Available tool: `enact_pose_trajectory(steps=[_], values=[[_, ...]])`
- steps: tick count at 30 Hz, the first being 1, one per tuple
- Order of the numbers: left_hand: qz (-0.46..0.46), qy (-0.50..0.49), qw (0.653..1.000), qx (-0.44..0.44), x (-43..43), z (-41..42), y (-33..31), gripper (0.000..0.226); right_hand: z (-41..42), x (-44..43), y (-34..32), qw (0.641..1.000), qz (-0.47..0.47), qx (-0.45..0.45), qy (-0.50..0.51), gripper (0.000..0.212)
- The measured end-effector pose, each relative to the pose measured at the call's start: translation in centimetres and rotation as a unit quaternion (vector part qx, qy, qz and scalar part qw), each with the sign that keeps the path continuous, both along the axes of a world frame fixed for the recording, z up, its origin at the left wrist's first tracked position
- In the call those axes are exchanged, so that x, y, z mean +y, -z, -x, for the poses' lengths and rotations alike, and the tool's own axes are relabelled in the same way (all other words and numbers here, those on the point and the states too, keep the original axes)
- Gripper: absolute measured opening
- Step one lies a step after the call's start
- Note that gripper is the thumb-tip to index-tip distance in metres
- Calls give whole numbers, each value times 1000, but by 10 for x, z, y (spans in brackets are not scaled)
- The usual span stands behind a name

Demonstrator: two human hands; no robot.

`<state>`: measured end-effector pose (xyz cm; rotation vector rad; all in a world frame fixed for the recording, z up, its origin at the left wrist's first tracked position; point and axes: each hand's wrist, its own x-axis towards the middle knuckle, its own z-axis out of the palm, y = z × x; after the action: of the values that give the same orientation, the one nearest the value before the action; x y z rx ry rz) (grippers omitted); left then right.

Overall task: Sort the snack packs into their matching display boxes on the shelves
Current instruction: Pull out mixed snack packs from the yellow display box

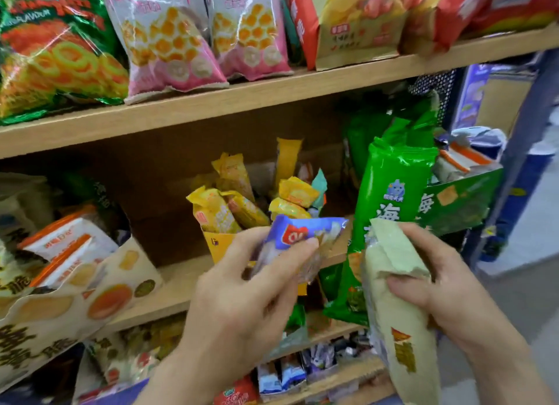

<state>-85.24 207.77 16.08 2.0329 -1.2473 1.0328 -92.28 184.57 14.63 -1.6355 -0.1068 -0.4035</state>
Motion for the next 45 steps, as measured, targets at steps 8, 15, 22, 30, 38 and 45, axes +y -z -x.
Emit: enact_pose_trajectory(steps=[8, 15, 22, 30, 38, 45], values=[[-106, -113, 960, 235, -35, -16, 29, 105, -3, 2, 23, 987, 137, 56, 59, 61], [-94, -191, 926, 313, -29, -19, 9, 104, -7, 15, 23, 993, 110, 30, 14, 56], [-85, -223, 863, 446, 4, -32, -11, 110, -10, 20, 27, 993, 81, 74, -40, 78], [-6, -48, 954, 297, 24, -26, -3, 47, -7, 43, 12, 987, 144, 64, -4, 58], [10, -14, 951, 308, 12, -23, -26, 56, -3, 53, 14, 952, 301, 50, 8, 72], [16, 97, 914, 393, 11, -29, -38, 39, 7, 45, -4, 954, 267, 60, -122, 63]])
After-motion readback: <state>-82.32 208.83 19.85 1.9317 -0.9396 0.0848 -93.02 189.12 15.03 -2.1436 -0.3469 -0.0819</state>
